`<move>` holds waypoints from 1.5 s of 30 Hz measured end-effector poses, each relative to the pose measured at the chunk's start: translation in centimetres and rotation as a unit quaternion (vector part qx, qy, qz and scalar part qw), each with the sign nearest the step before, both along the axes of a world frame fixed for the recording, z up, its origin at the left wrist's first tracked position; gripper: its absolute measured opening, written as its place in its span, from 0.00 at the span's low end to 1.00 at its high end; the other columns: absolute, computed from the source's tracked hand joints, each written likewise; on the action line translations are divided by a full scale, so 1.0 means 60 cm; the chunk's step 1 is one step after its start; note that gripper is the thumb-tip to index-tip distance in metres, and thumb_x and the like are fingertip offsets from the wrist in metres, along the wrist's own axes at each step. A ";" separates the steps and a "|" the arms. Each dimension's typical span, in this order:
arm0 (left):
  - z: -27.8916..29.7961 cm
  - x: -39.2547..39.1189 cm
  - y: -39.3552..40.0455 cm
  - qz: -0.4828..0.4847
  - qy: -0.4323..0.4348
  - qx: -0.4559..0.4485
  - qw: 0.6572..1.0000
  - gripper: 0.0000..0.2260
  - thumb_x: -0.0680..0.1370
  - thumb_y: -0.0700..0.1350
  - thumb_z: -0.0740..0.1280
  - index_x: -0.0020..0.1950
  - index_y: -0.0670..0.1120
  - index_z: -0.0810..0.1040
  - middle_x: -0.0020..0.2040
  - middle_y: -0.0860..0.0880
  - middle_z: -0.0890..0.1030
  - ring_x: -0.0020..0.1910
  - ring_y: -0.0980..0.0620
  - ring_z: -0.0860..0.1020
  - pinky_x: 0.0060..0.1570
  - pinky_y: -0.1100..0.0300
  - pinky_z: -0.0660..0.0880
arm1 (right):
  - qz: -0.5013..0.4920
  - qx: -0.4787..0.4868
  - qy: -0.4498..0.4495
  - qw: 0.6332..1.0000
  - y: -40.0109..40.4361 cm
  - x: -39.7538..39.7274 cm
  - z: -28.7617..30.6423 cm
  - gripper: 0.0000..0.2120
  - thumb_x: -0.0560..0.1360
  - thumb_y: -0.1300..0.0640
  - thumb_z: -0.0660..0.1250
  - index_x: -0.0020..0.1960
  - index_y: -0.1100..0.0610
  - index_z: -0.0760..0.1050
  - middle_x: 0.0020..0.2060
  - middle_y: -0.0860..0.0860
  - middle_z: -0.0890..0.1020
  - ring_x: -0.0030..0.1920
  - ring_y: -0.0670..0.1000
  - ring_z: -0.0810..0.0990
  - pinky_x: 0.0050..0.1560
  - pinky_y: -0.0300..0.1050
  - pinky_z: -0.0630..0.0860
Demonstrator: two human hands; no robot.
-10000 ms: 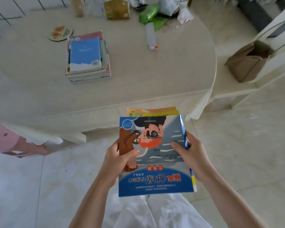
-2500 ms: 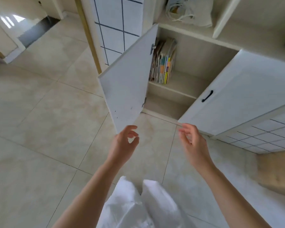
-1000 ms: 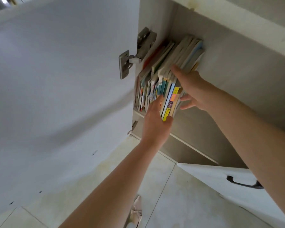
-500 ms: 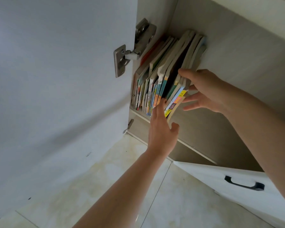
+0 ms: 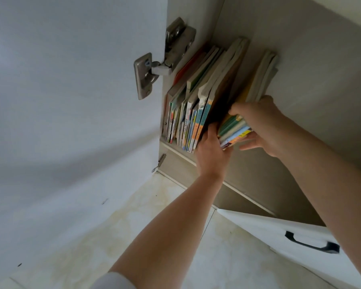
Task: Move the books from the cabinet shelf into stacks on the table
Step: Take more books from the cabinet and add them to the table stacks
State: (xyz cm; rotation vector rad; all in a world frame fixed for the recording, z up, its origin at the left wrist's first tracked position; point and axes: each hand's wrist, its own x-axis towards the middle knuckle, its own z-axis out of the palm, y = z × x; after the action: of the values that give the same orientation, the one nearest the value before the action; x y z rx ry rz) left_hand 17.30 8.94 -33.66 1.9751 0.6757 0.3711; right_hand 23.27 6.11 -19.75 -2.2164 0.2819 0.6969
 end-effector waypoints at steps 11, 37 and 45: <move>0.007 -0.096 -0.005 -0.044 -0.039 0.115 0.992 0.24 0.66 0.53 0.74 0.60 0.51 0.73 0.47 0.53 0.83 0.37 0.50 0.81 0.34 0.63 0.71 | 0.026 -0.022 -0.013 0.999 -0.027 -0.078 0.035 0.19 0.71 0.51 0.67 0.58 0.58 0.67 0.46 0.59 0.78 0.46 0.59 0.80 0.46 0.57 0.82; -0.058 -0.228 0.109 -0.092 -0.066 0.041 0.993 0.25 0.67 0.57 0.73 0.60 0.47 0.77 0.47 0.51 0.82 0.42 0.45 0.82 0.34 0.51 0.83 | 0.286 0.022 -0.013 0.958 -0.152 -0.009 -0.139 0.30 0.66 0.61 0.78 0.64 0.49 0.69 0.62 0.48 0.77 0.64 0.48 0.74 0.68 0.54 0.71; -0.059 -0.228 0.129 -0.060 -0.026 0.000 0.998 0.22 0.66 0.59 0.73 0.54 0.48 0.79 0.42 0.44 0.84 0.41 0.41 0.82 0.41 0.48 0.82 | 0.297 0.023 -0.105 0.949 -0.139 -0.037 -0.161 0.29 0.68 0.61 0.76 0.66 0.61 0.69 0.60 0.53 0.78 0.63 0.52 0.75 0.65 0.48 0.72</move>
State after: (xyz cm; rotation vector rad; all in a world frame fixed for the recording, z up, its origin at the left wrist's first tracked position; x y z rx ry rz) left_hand 3.62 16.68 -37.21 1.9879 0.5211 0.3489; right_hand 21.04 -2.22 -29.41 -2.3132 -0.5277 0.7529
